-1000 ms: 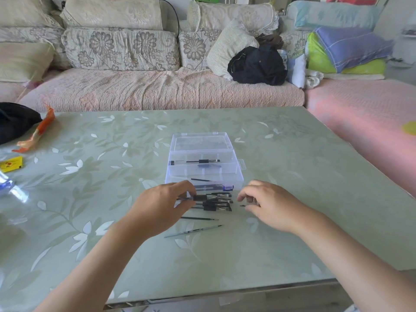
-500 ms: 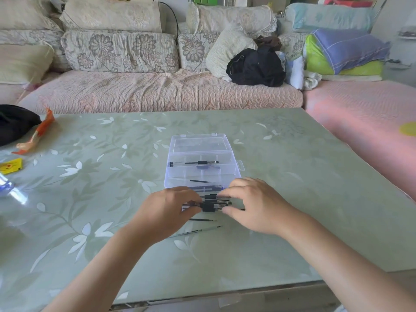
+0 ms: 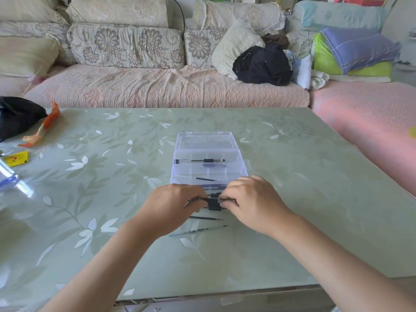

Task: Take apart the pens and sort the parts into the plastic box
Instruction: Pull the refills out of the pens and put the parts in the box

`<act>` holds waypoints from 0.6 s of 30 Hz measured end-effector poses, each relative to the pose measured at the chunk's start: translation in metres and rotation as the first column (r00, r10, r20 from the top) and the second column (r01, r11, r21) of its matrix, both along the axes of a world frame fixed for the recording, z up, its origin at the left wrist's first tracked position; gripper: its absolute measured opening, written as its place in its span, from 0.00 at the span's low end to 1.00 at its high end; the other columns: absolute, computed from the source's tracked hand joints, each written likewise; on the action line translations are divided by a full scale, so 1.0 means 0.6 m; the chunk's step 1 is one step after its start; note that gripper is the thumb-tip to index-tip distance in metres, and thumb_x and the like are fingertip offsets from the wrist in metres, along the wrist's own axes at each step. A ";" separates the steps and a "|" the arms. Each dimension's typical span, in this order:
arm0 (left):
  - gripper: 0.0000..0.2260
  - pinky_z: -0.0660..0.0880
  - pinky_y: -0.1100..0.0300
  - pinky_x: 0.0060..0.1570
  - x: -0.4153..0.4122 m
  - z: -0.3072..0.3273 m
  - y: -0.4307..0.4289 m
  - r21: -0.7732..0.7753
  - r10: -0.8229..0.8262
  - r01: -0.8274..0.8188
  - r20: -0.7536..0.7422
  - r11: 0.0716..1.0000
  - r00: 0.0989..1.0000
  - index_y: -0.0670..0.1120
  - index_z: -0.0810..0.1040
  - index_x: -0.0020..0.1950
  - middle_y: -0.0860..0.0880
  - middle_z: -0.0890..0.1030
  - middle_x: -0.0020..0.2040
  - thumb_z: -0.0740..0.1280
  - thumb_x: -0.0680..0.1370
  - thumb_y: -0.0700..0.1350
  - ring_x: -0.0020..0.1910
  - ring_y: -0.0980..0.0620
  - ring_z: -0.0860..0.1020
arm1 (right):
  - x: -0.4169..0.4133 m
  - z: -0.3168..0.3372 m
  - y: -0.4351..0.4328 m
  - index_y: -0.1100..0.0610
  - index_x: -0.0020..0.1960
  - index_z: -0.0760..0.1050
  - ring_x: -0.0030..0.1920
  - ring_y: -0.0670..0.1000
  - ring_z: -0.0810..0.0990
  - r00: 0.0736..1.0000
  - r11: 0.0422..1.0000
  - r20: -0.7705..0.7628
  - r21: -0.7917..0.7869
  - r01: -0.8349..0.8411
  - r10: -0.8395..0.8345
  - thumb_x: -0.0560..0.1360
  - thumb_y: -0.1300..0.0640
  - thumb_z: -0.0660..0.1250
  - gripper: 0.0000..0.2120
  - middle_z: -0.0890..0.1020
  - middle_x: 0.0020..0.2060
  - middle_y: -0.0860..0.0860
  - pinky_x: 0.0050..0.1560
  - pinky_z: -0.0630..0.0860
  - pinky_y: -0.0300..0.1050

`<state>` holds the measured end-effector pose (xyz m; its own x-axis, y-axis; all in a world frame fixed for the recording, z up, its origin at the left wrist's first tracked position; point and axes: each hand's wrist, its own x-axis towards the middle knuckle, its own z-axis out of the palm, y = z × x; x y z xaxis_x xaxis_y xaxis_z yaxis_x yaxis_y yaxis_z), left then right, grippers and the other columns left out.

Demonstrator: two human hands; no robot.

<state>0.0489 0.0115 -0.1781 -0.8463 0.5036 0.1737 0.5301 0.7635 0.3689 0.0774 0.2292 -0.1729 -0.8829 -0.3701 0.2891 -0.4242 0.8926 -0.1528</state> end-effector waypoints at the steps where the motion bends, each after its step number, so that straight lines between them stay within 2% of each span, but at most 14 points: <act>1: 0.05 0.66 0.69 0.33 -0.001 0.000 0.001 -0.007 -0.001 0.001 0.007 1.000 1.000 0.59 0.79 0.50 0.61 0.81 0.40 0.63 0.79 0.55 0.38 0.60 0.76 | -0.001 0.000 0.000 0.45 0.45 0.82 0.41 0.48 0.77 1.000 1.000 -0.001 -0.005 0.011 -0.011 0.74 0.48 0.65 0.08 0.82 0.38 0.42 0.41 0.63 0.42; 3: 0.05 0.68 0.65 0.35 -0.002 -0.001 0.001 -0.018 -0.003 0.003 0.016 1.000 1.000 0.59 0.78 0.50 0.60 0.81 0.40 0.63 0.79 0.54 0.39 0.57 0.76 | -0.002 0.000 -0.001 0.45 0.45 0.82 0.42 0.47 0.77 1.000 0.999 0.008 -0.019 0.025 -0.025 0.73 0.47 0.67 0.06 0.81 0.39 0.42 0.41 0.64 0.42; 6: 0.05 0.73 0.59 0.37 -0.004 -0.002 -0.001 -0.014 0.000 0.000 0.023 1.000 1.000 0.59 0.78 0.49 0.58 0.81 0.40 0.63 0.79 0.54 0.39 0.56 0.77 | -0.002 0.000 -0.002 0.45 0.45 0.81 0.40 0.45 0.75 0.999 0.998 0.037 -0.050 0.032 -0.031 0.72 0.43 0.68 0.08 0.81 0.38 0.42 0.44 0.67 0.42; 8: 0.06 0.74 0.58 0.39 -0.005 -0.002 -0.002 -0.015 0.004 -0.003 0.032 1.000 0.999 0.59 0.79 0.50 0.58 0.81 0.40 0.62 0.79 0.54 0.39 0.56 0.77 | -0.001 0.001 -0.003 0.45 0.45 0.82 0.39 0.44 0.74 0.998 0.996 0.053 -0.078 0.034 -0.030 0.74 0.44 0.67 0.07 0.81 0.38 0.41 0.45 0.67 0.42; 11: 0.05 0.74 0.58 0.39 -0.004 -0.002 -0.002 -0.016 -0.003 0.003 0.028 1.000 1.000 0.59 0.78 0.50 0.58 0.81 0.39 0.63 0.79 0.55 0.38 0.57 0.77 | -0.002 0.001 -0.003 0.45 0.43 0.81 0.38 0.40 0.70 0.996 0.992 0.061 -0.100 0.072 -0.066 0.73 0.46 0.69 0.04 0.80 0.38 0.40 0.45 0.64 0.41; 13: 0.05 0.75 0.58 0.39 -0.002 -0.003 -0.001 -0.012 -0.010 0.010 0.024 1.000 1.000 0.59 0.78 0.50 0.58 0.80 0.38 0.62 0.80 0.55 0.37 0.57 0.77 | -0.002 0.002 -0.004 0.45 0.44 0.79 0.39 0.41 0.71 0.993 0.987 0.075 -0.126 0.105 -0.096 0.72 0.45 0.71 0.05 0.79 0.38 0.39 0.47 0.65 0.40; 18: 0.05 0.66 0.64 0.33 0.001 -0.001 0.002 -0.010 -0.025 0.025 0.042 1.000 0.999 0.61 0.77 0.51 0.58 0.78 0.37 0.64 0.77 0.58 0.32 0.61 0.72 | 0.001 -0.003 -0.005 0.44 0.56 0.79 0.47 0.47 0.76 0.991 0.997 0.128 -0.060 0.039 -0.031 0.76 0.45 0.65 0.10 0.82 0.45 0.43 0.45 0.65 0.42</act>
<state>0.0492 0.0125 -0.1786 -0.8397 0.5266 0.1330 0.5336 0.7541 0.3829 0.0781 0.2263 -0.1747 -0.9260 -0.3230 0.1956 -0.3665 0.8935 -0.2595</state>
